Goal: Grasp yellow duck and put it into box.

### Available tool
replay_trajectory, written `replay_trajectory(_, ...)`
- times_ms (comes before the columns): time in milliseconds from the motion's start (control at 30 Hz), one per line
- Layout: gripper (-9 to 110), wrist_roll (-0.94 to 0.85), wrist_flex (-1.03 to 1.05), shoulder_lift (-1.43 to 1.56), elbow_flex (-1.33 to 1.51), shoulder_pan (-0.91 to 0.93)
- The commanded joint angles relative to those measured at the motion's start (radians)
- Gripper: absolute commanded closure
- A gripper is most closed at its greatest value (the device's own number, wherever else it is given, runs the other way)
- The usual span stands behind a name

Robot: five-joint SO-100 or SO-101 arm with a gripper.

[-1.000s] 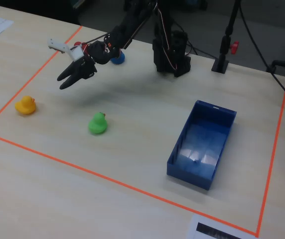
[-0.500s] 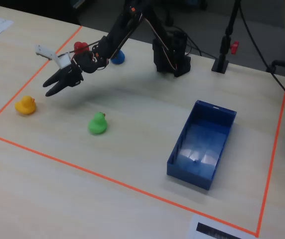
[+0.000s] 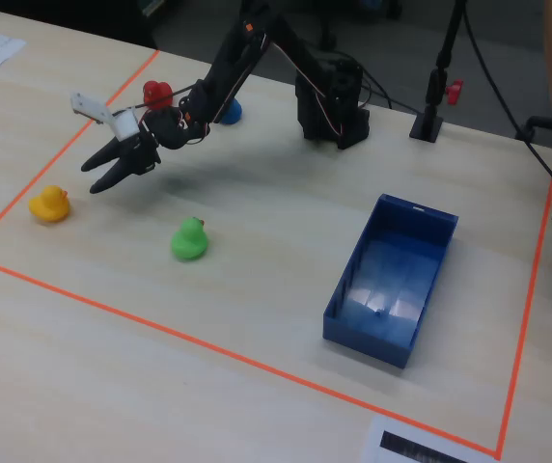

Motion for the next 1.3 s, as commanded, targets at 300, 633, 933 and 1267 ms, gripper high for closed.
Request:
replay_trajectory(300,64,-0.015,0.005,-0.110,-0.222,0.031)
replay_trajectory(633,64,-0.026,0.104,-0.215,-0.394,0.054)
replay_trajectory(933,64,-0.028,0.198,-0.322,-0.583,0.064)
replay_trajectory(1267,63,-0.031,0.265,-0.413,-0.739,0.051)
